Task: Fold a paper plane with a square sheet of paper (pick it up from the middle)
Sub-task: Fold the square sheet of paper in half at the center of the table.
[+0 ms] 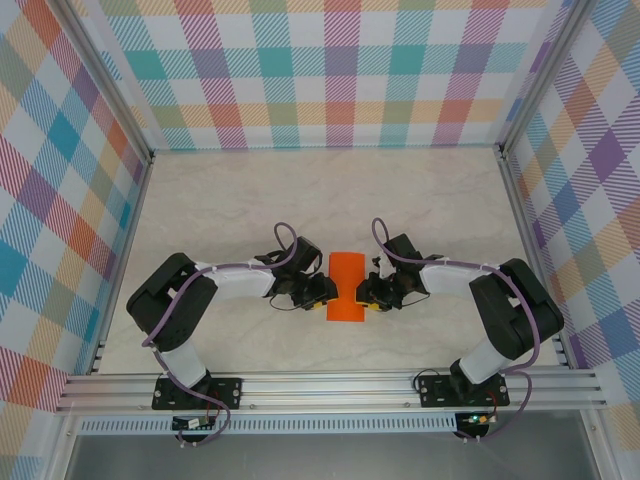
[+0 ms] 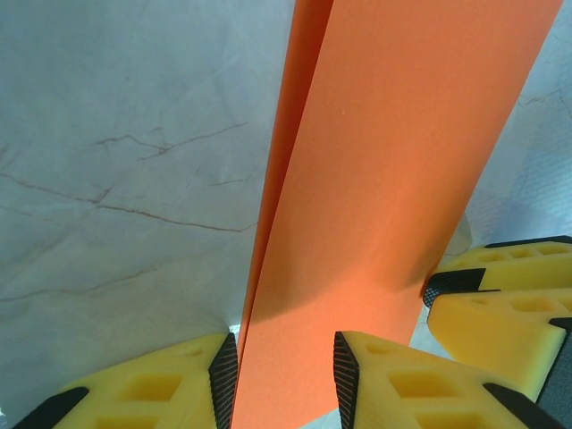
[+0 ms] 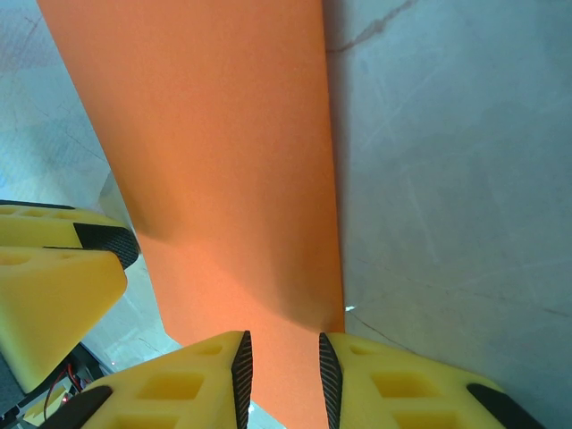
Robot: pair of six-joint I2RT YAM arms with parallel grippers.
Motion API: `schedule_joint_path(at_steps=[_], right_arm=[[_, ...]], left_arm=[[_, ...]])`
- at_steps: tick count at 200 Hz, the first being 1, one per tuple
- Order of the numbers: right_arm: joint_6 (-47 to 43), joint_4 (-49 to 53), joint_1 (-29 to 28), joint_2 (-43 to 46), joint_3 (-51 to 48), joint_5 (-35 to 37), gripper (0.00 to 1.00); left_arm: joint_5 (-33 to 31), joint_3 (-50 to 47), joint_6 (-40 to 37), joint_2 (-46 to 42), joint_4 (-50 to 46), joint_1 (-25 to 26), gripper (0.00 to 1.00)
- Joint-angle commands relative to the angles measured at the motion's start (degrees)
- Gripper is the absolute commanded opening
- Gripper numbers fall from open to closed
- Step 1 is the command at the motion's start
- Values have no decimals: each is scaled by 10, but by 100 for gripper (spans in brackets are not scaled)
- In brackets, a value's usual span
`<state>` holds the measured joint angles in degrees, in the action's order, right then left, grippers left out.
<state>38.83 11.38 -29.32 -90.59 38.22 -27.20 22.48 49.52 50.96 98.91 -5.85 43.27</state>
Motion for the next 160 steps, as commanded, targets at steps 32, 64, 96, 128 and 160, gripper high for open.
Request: schedule_joint_path(at_steps=[32, 64, 96, 128, 160], right_arm=[[20, -7, -3, 8, -17, -8, 31], [21, -1, -3, 27, -7, -13, 33], [20, 13, -3, 41, -2, -1, 34], [18, 29, -3, 42, -2, 22, 35], [14, 34, -3, 26, -1, 27, 33]], left_arm=[[25, 12, -12, 23, 33, 15, 37], [33, 13, -10, 22, 43, 15, 37], [32, 15, -10, 21, 45, 16, 37], [33, 18, -10, 23, 44, 15, 37], [32, 17, -10, 21, 40, 15, 37]])
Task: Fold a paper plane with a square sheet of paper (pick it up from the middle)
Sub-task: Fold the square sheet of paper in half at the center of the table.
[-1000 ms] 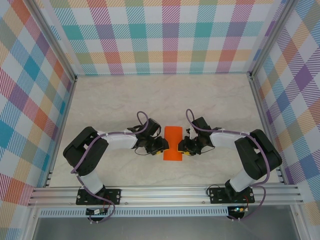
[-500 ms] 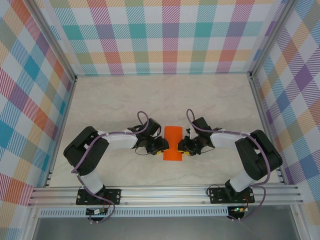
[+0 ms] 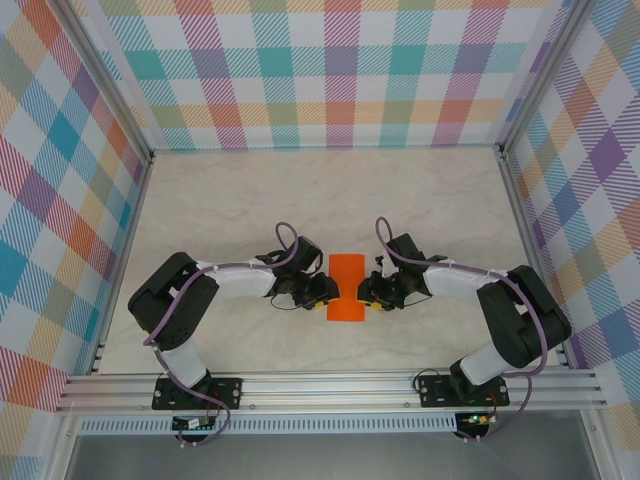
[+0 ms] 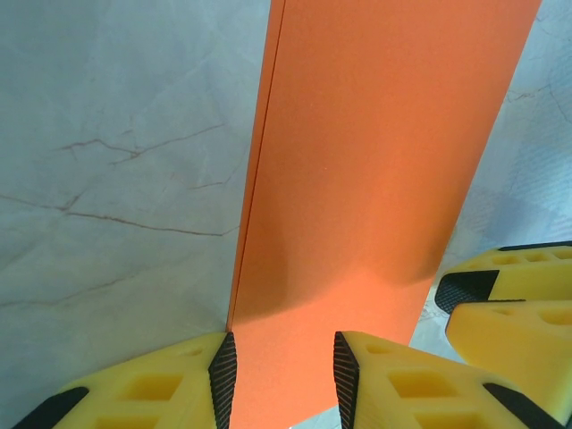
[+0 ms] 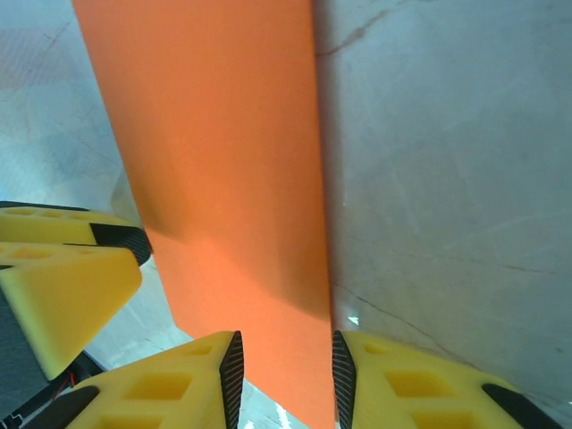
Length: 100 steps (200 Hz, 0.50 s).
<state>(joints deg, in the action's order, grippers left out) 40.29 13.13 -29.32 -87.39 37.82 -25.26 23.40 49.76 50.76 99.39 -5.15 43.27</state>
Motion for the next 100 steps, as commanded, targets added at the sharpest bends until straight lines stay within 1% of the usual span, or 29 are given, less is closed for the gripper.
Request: schedule_joint_path(at_steps=[1, 39, 100], right_arm=[[-1, 16, -3, -6, 3, 7, 33], [1, 3, -3, -17, -8, -7, 30], [3, 6, -3, 38, -3, -19, 30]], left_arm=[[23, 16, -9, 16, 32, 15, 37], [11, 17, -18, 4, 10, 15, 38], [7, 16, -23, 0, -3, 16, 39]])
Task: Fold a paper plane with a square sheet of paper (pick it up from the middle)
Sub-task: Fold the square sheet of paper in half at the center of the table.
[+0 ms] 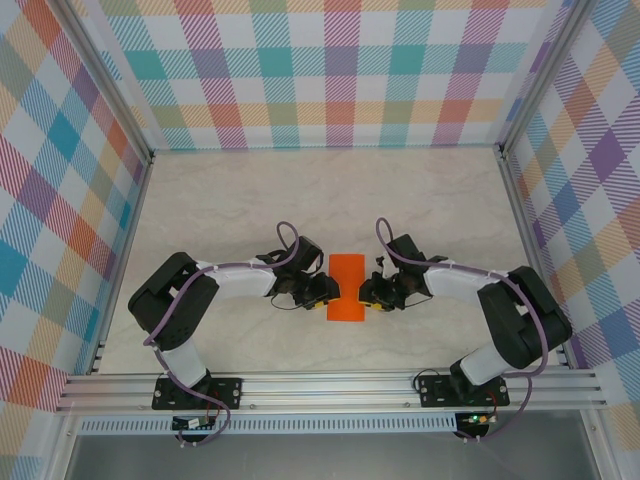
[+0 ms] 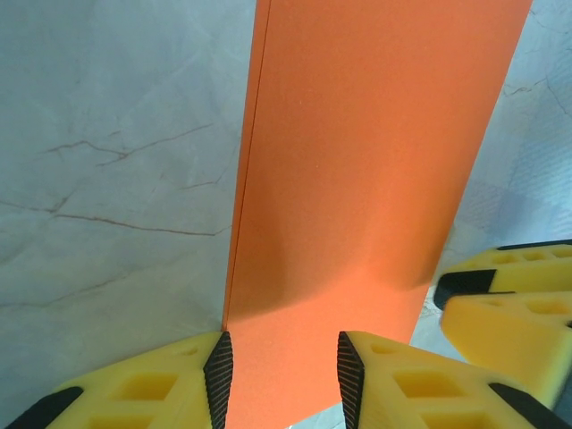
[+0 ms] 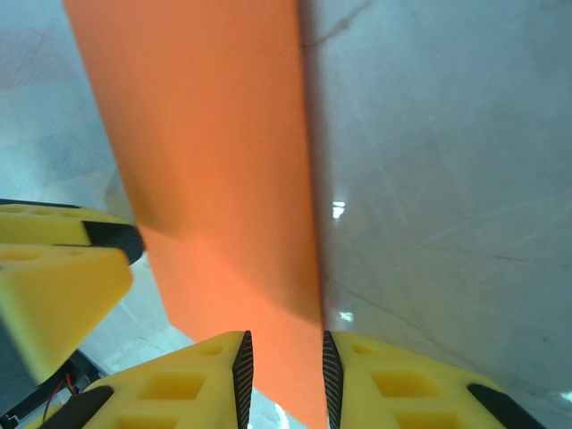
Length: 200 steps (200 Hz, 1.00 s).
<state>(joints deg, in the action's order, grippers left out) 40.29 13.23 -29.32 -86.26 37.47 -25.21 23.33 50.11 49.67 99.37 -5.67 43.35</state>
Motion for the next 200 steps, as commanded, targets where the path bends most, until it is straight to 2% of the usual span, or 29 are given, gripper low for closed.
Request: schedule_joint_path(at_steps=[1, 44, 74, 106, 146, 200], right_arm=[[3, 5, -3, 27, 1, -20, 30], [5, -15, -3, 0, -6, -44, 31], [4, -32, -3, -16, -16, -42, 30], [-2, -14, -3, -17, -27, -7, 30], [1, -27, -3, -28, -34, -16, 30], [1, 9, -3, 38, -13, 0, 31]], left_arm=[[7, 12, -12, 0, 2, 15, 39], [8, 13, -12, 4, 3, 14, 39], [8, 14, -10, 5, 3, 15, 40], [7, 17, -12, 6, -1, 15, 40], [8, 18, -12, 8, -2, 15, 41], [3, 18, -15, 3, -11, 15, 41]])
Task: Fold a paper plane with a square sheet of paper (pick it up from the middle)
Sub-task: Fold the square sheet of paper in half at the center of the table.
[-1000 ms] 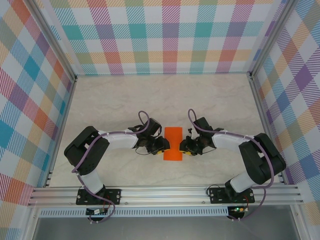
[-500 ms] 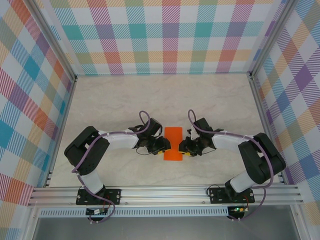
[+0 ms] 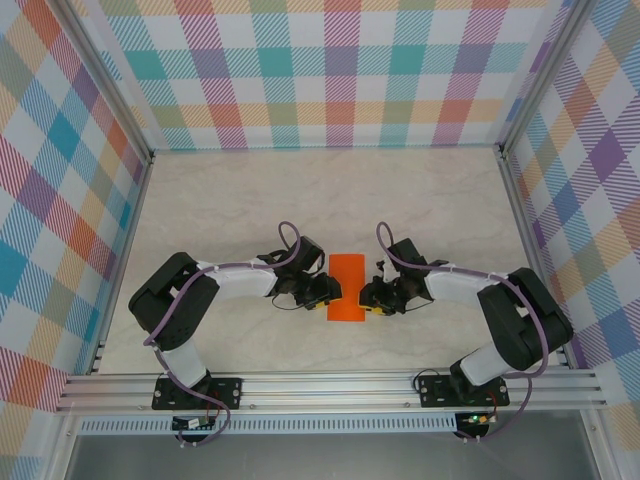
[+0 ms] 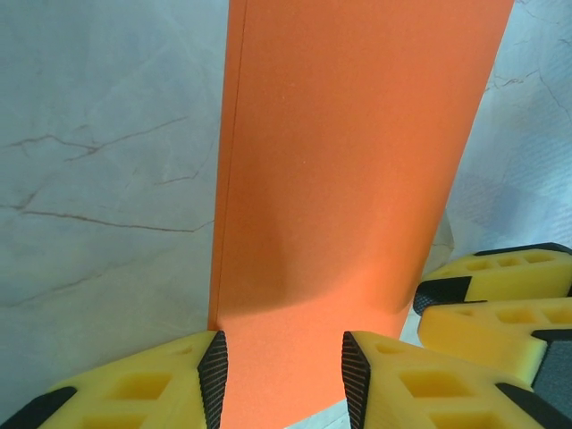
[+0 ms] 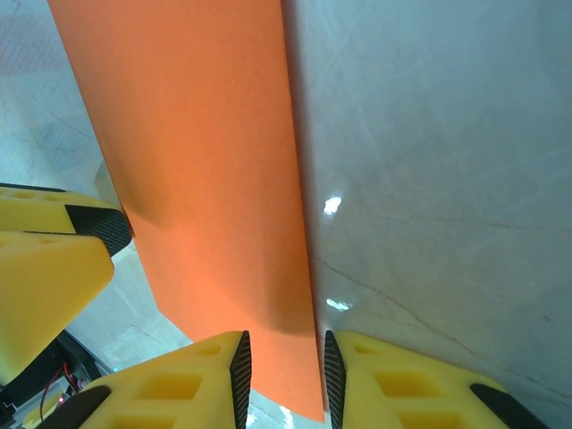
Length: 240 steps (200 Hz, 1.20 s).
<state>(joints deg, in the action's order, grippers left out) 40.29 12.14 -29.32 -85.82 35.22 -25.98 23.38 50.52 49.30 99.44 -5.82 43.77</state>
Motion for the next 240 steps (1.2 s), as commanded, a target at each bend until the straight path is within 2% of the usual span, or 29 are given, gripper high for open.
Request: schedule_joint_path(at_steps=[1, 40, 97, 169, 240], right_arm=[[1, 19, -3, 35, 10, 6, 31], [7, -24, -3, -7, 16, -45, 32], [8, -25, -3, -24, -15, -8, 31], [7, -32, -3, -40, -27, 1, 30], [7, -33, -3, -40, -27, -2, 30]], left_arm=[[3, 13, -11, 3, -10, 11, 41], [5, 15, -13, 5, -9, 11, 41], [-1, 15, -13, 0, -13, 11, 41], [-24, 17, -11, -16, -39, 11, 51], [1, 26, -13, 10, -27, 18, 52]])
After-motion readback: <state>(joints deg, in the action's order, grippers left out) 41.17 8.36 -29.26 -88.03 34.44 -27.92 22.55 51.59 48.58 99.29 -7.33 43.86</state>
